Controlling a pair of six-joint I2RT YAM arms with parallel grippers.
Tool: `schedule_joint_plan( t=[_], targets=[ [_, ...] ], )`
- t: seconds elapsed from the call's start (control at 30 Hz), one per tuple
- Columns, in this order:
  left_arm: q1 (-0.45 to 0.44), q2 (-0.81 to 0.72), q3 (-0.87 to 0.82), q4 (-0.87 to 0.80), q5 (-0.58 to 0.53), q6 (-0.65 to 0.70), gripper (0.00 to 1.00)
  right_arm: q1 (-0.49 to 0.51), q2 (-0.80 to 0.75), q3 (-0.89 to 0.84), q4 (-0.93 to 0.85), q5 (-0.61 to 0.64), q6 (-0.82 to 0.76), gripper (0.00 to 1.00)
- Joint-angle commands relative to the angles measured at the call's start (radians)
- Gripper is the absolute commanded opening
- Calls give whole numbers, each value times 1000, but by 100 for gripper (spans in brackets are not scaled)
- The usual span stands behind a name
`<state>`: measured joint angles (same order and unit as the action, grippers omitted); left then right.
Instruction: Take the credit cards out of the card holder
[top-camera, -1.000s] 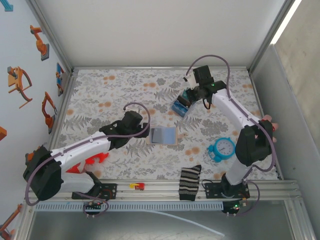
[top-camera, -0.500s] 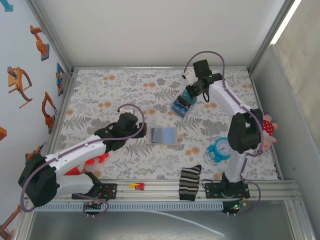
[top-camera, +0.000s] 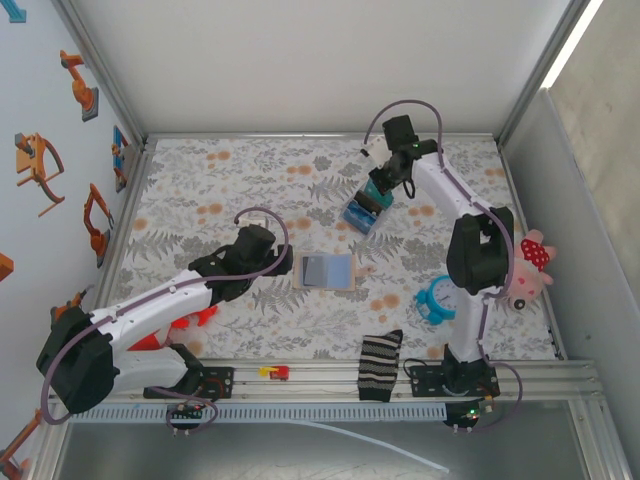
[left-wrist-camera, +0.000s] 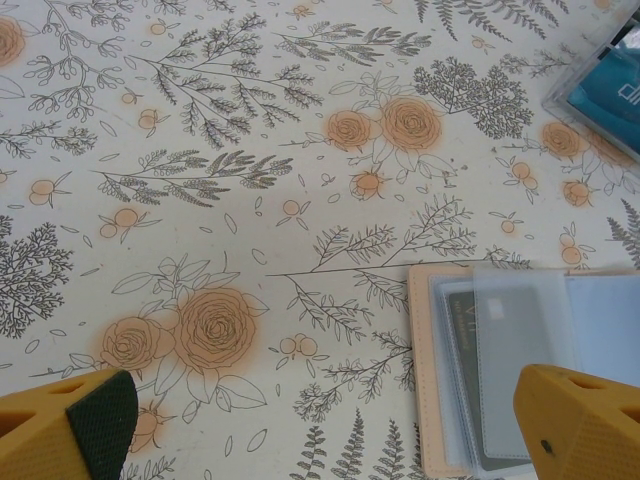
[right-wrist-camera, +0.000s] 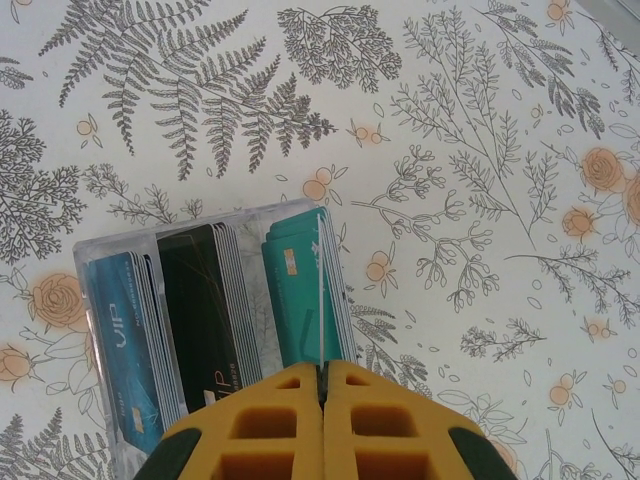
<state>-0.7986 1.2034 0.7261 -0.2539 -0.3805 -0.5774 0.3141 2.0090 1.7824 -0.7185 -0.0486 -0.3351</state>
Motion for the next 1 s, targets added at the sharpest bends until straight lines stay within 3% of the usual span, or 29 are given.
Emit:
schedule_joint_plan(
  t=[0.0,0.5,0.7,0.97],
  targets=[
    [11,-15,-5,4,3,-17,97,-10,22,38,-38,-8,-22,0],
    [23,-16,1,4,13,-10,97,-15,62,37,-62,-26,-32,0],
    [24,-16,1,2,19,-11,97,-16,62,40,-68,-22,-29,17],
    [26,-15,-2,5,23,-12,97,-15,41,41,-69,-10,-9,22]
  ],
)
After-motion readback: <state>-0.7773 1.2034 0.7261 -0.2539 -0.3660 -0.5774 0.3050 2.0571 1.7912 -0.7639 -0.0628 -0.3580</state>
